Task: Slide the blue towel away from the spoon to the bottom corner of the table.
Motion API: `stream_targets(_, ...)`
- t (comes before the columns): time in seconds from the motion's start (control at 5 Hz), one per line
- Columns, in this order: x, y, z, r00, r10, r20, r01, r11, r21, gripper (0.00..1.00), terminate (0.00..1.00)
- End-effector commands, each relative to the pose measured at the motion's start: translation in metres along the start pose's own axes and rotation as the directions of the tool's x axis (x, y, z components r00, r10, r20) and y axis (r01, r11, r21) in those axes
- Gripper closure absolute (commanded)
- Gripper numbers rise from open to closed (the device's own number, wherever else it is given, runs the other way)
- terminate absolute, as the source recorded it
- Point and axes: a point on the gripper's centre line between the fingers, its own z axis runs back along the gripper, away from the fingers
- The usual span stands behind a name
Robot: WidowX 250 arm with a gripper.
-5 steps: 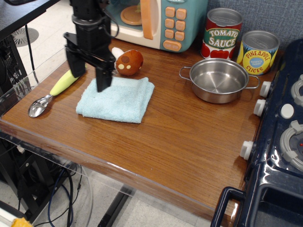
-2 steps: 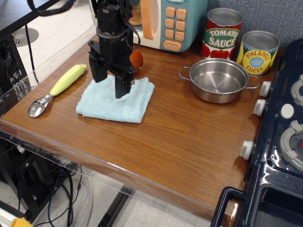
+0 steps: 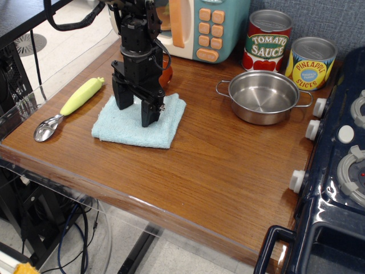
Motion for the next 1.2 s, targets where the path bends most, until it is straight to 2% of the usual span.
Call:
stream_targets(0.0, -0.003, -0.030, 0.006, 0.999, -0.042, 0.025, 0.043, 0.999, -0.030, 0.00, 0.00)
stream_targets(0.4, -0.001, -0.088, 0.017, 0.985, -0.162, 0.058, 0.163, 0.986, -0.022, 0.00, 0.00)
stream_targets(1.0, -0.027, -0.164, 0.016, 0.931, -0.361, 0.049, 0.363, 0.932, -0.016, 0.00, 0.00)
